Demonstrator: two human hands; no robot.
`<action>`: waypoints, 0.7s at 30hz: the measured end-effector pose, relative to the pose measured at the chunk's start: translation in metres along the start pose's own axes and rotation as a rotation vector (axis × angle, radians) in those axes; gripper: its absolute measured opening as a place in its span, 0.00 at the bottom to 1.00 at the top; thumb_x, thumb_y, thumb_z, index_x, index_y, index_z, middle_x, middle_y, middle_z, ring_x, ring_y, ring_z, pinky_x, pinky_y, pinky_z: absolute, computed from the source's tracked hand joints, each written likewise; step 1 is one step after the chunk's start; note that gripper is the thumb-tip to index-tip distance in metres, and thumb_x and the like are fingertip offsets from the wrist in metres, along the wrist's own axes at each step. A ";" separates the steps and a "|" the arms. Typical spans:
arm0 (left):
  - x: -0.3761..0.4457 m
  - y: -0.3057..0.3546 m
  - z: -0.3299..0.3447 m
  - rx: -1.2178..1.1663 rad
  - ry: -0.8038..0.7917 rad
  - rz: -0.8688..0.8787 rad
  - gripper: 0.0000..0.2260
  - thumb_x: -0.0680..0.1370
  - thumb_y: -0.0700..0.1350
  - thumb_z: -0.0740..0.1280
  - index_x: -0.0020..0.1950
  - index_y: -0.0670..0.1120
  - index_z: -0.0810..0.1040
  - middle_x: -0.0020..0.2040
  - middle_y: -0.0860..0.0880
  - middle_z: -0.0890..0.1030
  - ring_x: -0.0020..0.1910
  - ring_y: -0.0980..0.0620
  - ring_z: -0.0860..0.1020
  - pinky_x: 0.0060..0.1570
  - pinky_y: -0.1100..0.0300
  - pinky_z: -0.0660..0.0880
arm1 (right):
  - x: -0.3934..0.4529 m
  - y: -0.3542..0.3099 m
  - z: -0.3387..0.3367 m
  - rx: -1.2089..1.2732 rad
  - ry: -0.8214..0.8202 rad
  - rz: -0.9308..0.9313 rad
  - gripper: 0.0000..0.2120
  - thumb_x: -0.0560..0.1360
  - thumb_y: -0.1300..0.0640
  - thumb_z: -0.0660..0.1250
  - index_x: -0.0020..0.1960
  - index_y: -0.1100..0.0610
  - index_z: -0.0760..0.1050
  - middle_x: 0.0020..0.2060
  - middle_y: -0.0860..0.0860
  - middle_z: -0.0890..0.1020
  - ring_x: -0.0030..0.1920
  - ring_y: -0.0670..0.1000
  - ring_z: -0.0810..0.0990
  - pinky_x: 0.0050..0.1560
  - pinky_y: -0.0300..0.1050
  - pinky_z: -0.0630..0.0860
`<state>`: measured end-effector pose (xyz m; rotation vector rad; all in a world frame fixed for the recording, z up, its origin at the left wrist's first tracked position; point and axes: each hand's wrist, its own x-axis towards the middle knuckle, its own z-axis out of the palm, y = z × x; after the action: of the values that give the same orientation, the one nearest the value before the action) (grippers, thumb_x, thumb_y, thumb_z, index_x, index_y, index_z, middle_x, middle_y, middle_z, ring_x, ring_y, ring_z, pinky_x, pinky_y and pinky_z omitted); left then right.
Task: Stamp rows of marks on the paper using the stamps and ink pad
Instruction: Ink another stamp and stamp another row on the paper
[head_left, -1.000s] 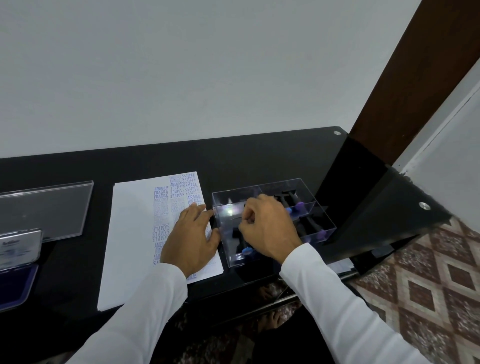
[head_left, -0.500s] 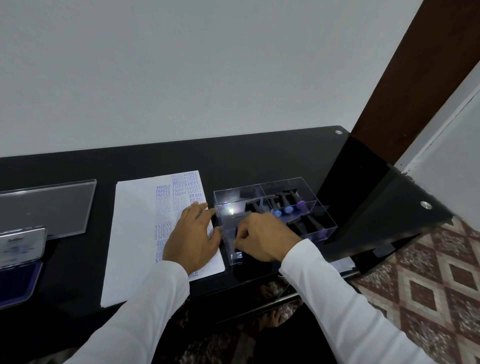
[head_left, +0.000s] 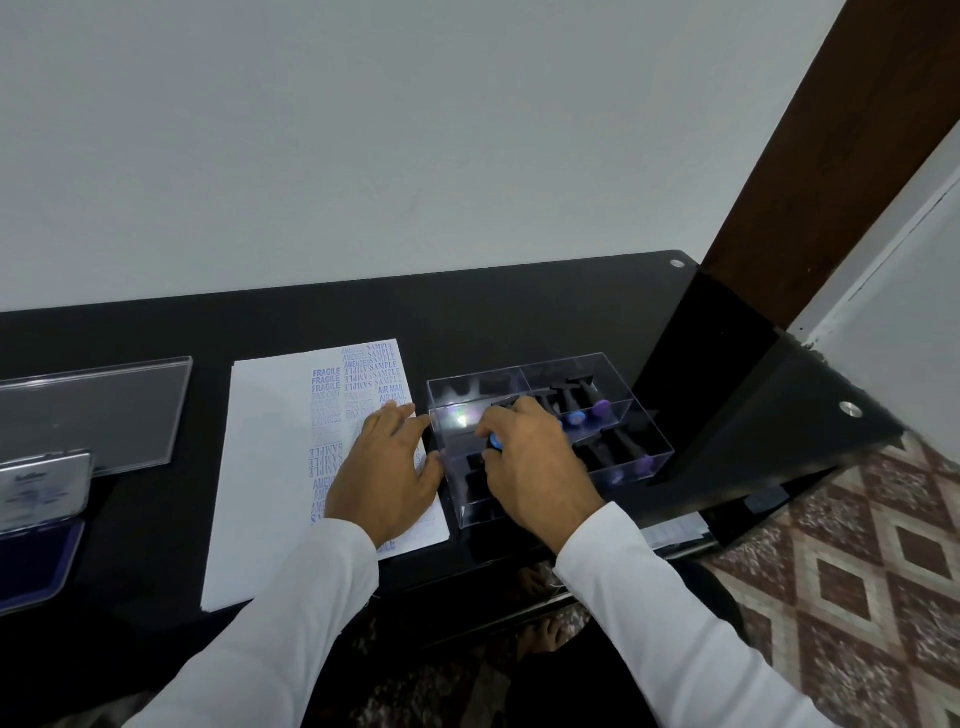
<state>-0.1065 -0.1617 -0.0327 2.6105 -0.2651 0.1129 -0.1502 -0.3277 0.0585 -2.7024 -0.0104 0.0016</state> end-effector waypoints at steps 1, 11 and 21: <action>0.000 0.000 -0.001 -0.003 -0.001 0.000 0.25 0.81 0.58 0.63 0.76 0.51 0.69 0.79 0.51 0.65 0.79 0.48 0.59 0.74 0.49 0.61 | -0.001 -0.001 0.000 -0.001 0.006 -0.002 0.12 0.78 0.62 0.68 0.59 0.52 0.76 0.60 0.51 0.71 0.56 0.52 0.75 0.48 0.40 0.73; -0.002 0.002 -0.018 -0.070 0.048 0.007 0.22 0.82 0.53 0.65 0.75 0.49 0.71 0.77 0.50 0.67 0.78 0.49 0.61 0.72 0.56 0.60 | -0.005 -0.022 -0.006 0.047 0.126 -0.048 0.09 0.79 0.59 0.65 0.59 0.54 0.78 0.58 0.51 0.72 0.54 0.52 0.77 0.57 0.48 0.79; -0.040 -0.043 -0.074 -0.059 0.120 -0.099 0.25 0.82 0.59 0.62 0.77 0.53 0.66 0.79 0.53 0.63 0.80 0.51 0.57 0.77 0.53 0.53 | -0.003 -0.085 0.012 0.053 0.202 -0.206 0.08 0.79 0.58 0.65 0.58 0.57 0.79 0.53 0.52 0.73 0.47 0.52 0.77 0.52 0.44 0.78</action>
<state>-0.1390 -0.0814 0.0055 2.5417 -0.0951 0.2223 -0.1540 -0.2451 0.0835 -2.6230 -0.2249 -0.3276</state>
